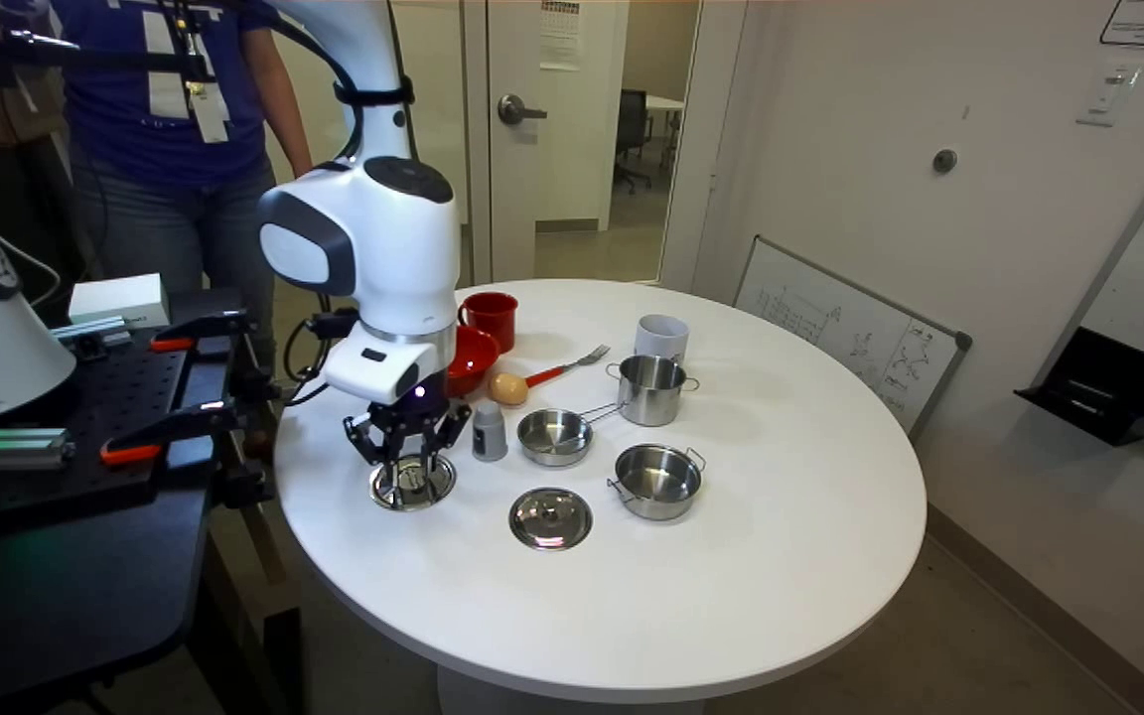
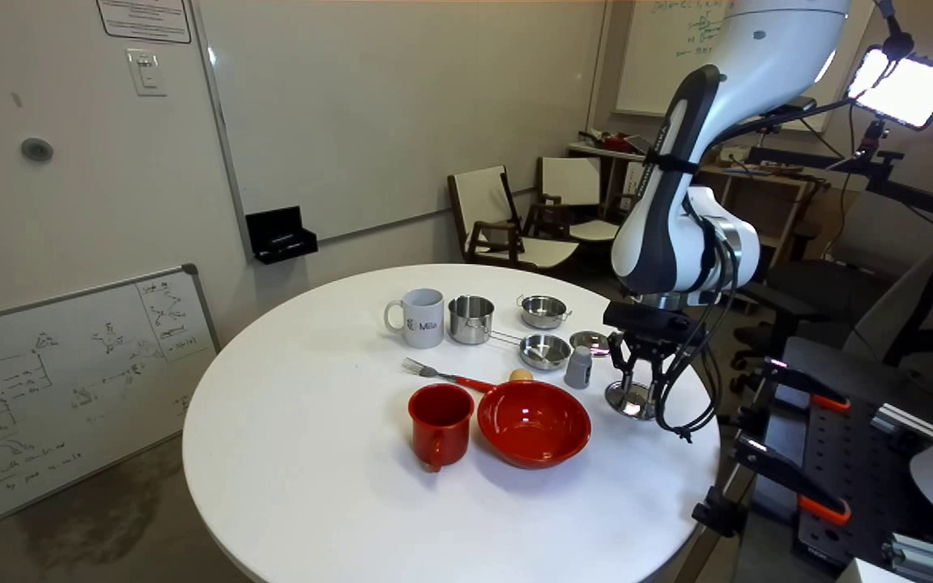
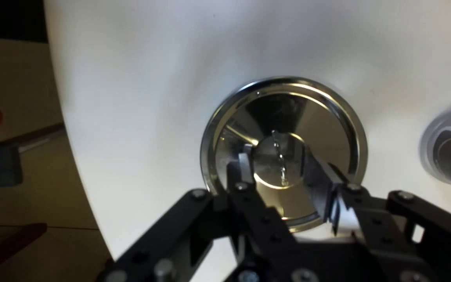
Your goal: Pick up the lid on the left and place it on the silver pan
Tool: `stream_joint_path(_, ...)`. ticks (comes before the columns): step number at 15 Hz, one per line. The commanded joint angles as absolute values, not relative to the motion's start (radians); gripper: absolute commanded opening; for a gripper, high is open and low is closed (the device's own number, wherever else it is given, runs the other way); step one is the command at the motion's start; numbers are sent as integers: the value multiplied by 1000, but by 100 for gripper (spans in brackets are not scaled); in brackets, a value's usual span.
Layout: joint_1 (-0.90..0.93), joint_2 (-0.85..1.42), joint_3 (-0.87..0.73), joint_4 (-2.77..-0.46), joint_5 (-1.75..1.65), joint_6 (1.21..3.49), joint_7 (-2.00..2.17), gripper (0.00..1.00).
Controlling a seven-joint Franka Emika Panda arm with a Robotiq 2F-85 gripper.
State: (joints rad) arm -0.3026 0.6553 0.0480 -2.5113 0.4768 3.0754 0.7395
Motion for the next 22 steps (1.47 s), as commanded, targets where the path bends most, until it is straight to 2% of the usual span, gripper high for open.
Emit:
stream_joint_path(1, -323, 674, 71, -2498, 516, 3100, 704, 10)
stream_joint_path(2, -324, 674, 71, -2498, 518, 3099, 705, 1)
stream_joint_path(3, -326, 673, 72, -2499, 520, 3098, 705, 0)
stream_joint_path(12, -310, 620, 54, -2532, 533, 3102, 712, 0)
stream_joint_path(22, -42, 482, -238, -2580, 440, 3073, 730, 0)
